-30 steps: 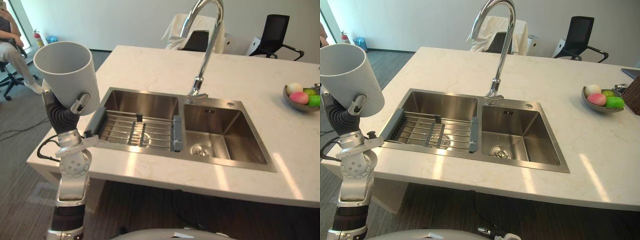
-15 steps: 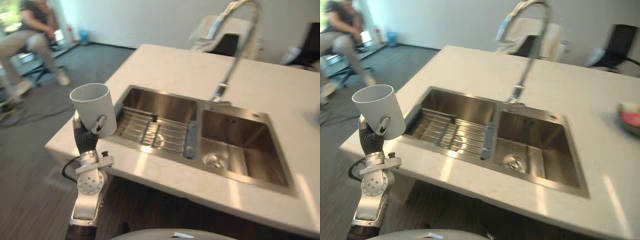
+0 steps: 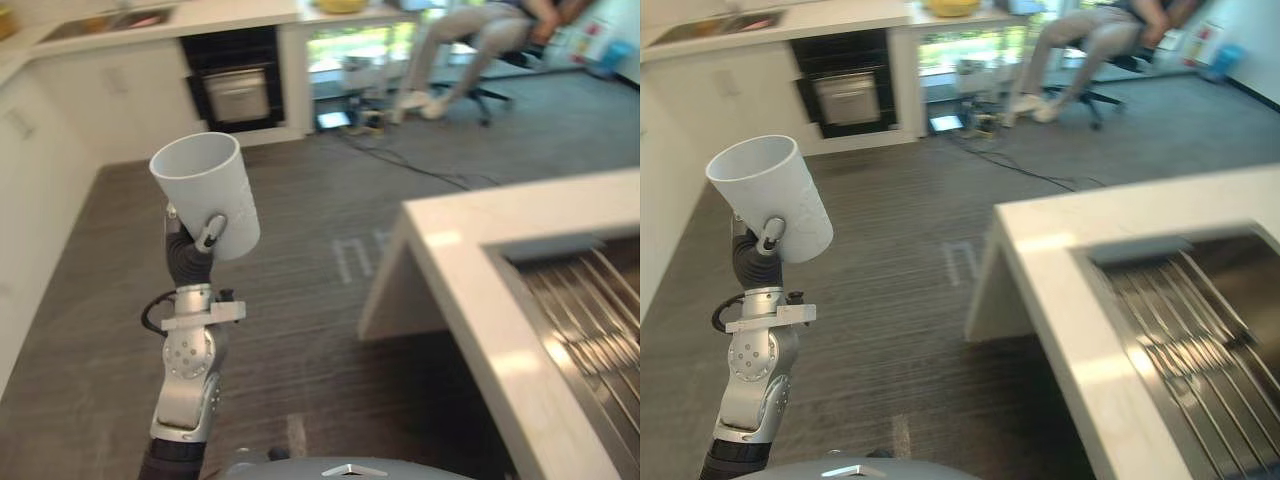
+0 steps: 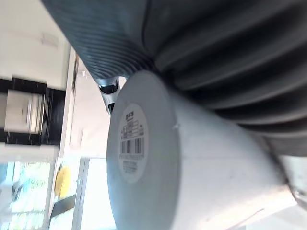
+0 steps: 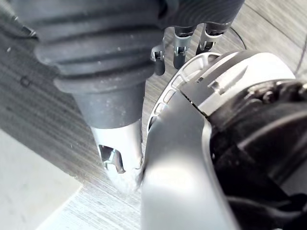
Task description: Walk over to the sink, pick up the cup, carry it to the dishwasher, place the cup inside the dishwasher, then close the dishwasher door
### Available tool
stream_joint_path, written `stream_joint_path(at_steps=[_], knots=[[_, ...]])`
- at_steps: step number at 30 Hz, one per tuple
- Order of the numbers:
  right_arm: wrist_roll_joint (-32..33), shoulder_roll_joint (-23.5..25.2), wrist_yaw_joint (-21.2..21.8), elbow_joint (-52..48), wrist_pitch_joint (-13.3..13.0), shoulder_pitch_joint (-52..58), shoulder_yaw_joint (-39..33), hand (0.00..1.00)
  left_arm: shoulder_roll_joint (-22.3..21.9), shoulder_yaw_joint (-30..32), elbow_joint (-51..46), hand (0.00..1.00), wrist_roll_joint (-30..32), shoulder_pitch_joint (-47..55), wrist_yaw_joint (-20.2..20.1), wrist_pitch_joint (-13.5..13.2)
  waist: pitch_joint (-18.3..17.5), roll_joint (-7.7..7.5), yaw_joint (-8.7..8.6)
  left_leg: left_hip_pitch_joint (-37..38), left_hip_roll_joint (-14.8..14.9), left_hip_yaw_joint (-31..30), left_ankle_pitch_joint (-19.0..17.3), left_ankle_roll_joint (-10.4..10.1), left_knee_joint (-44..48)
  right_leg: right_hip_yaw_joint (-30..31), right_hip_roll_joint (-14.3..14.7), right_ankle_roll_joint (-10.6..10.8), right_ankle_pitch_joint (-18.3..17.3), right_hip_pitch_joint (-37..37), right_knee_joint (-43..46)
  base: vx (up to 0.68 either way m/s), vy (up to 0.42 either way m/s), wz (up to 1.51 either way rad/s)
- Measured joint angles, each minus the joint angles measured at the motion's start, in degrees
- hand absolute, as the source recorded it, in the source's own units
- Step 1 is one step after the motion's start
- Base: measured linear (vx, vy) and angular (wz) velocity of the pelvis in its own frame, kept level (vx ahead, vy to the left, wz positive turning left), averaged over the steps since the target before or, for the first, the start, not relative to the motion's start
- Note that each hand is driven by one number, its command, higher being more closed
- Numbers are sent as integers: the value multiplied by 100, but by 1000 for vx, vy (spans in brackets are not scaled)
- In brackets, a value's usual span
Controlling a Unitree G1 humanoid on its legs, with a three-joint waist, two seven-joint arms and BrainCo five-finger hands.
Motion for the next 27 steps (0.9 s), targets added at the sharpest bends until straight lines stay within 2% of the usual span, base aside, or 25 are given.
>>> stream_joint_path(at_steps=[1,3,4,6,7,8,10,11,13,15,16,17,18,19,20,21,22,23,24,25,26,27], knots=[[-101,-14,-78,-35,52,-45,30,0,111,138,2,100,-176,130,52,-5,12,-52,119,232,-327,-420,223,30,-580,121,-221,84,-140,-3,165,-16,156,121],[-214,-6,-101,-327,34,-47,90,0,107,131,2,100,-175,231,57,-23,24,0,138,260,-399,-902,241,43,-668,601,-266,-466,-159,-346,320,-28,103,162],[-138,53,-70,-679,-12,21,45,0,115,-111,51,100,-192,211,45,-82,18,71,-44,179,-472,-1592,384,113,-802,2477,133,-621,-462,-1176,321,-45,13,195],[52,160,-75,-727,-20,18,12,0,150,-424,291,100,-225,55,-11,-225,30,118,-257,94,-565,-2263,538,157,-845,4122,645,-492,-597,-1659,190,-19,-38,229],[215,223,-89,-719,-42,25,14,0,163,-649,515,100,-224,-59,-71,-301,31,89,-368,59,-675,-2730,623,171,-848,5160,966,-376,-615,-1883,97,24,-119,285],[484,351,-98,-671,-137,43,14,0,165,-901,709,100,-233,-94,-82,-391,26,-25,-393,96,-946,-3302,703,164,-865,6368,1175,-256,-490,-2147,-61,41,-123,251],[534,408,-91,-681,-229,5,62,0,164,-930,710,100,-236,-53,-24,-469,33,-115,-257,177,-1207,-3535,726,141,-959,7124,1124,-249,-220,-2413,-246,49,-56,134],[582,432,-73,-670,-240,-74,66,0,158,-918,728,100,-236,-45,58,-479,26,-151,-241,299,-1248,-3535,732,142,-1047,7363,1068,-239,-3,-2562,-336,47,-63,98],[571,372,-58,-816,-213,-104,74,0,127,-1043,687,100,-223,-38,44,-469,35,-28,-258,425,-1101,-3504,701,147,-1191,7567,1094,-227,-5,-2728,-345,57,-74,81],[570,254,90,-1013,-162,-72,117,0,121,-1292,653,100,-223,-28,-8,-373,98,185,-258,436,-611,-3494,549,-158,-1050,8082,1296,-149,100,-2991,-371,98,-111,58],[570,248,125,-1053,-142,-64,133,0,125,-1370,650,100,-224,-26,-16,-332,126,202,-255,437,-439,-3497,494,-247,-937,8154,1343,-114,185,-3002,-437,92,-172,47],[572,251,144,-1121,-114,-58,260,0,139,-1505,592,100,-224,23,-77,-252,154,204,-243,416,-148,-3525,354,-453,-689,8259,1381,-37,352,-2975,-629,78,-292,37],[575,294,147,-1129,-106,-38,554,0,220,-1647,432,100,-225,145,-131,-189,167,5,-208,344,33,-3542,227,-625,-375,8355,1351,26,464,-2963,-752,110,-372,29],[575,363,154,-1129,-83,0,674,0,289,-1719,324,100,-225,203,-157,-175,169,-188,-189,319,76,-3555,151,-735,-200,8419,1290,22,456,-2961,-772,143,-466,21],[581,563,176,-1137,-62,34,852,0,451,-1861,125,100,-227,268,-237,-169,112,-617,-97,138,107,-3639,-81,-954,276,8537,1143,-29,260,-2958,-801,193,-472,25],[637,699,200,-1126,-67,58,929,0,513,-1973,33,100,-230,276,-311,-162,69,-825,-63,-137,205,-3792,-349,-1148,828,8427,1096,241,467,-3058,-689,192,-493,32],[693,644,276,-1133,-66,88,928,0,483,-2046,34,100,-230,300,-340,-123,67,-745,-78,-180,351,-3889,-435,-1243,945,8297,1214,176,526,-3071,-590,199,-466,32],[693,523,412,-1168,-51,135,951,0,443,-2166,20,100,-229,335,-412,-49,40,-578,-82,-129,595,-4023,-482,-1383,964,8177,1442,132,549,-3029,-542,152,-321,16],[686,455,444,-1223,-29,142,1001,0,401,-2225,-2,100,-229,336,-455,-22,-5,-547,-81,-69,704,-4062,-512,-1447,1007,8119,1517,77,576,-3017,-519,196,-304,-1],[680,323,450,-1379,38,181,1020,0,237,-2320,-30,100,-229,340,-471,-8,-14,-318,-91,-60,864,-4146,-656,-1463,1161,7978,1653,-87,621,-3016,-437,229,-232,-12],[681,191,439,-1494,48,189,1001,0,65,-2363,-31,100,-229,343,-470,4,-8,-123,-124,-157,942,-4131,-786,-1329,1744,7880,1776,-224,521,-2990,-332,239,-186,-9],[682,155,424,-1554,54,178,973,0,8,-2363,-35,100,-229,328,-469,9,18,-19,-173,-304,963,-4067,-782,-1241,2316,7845,1806,-245,460,-2932,-282,257,-174,13]])
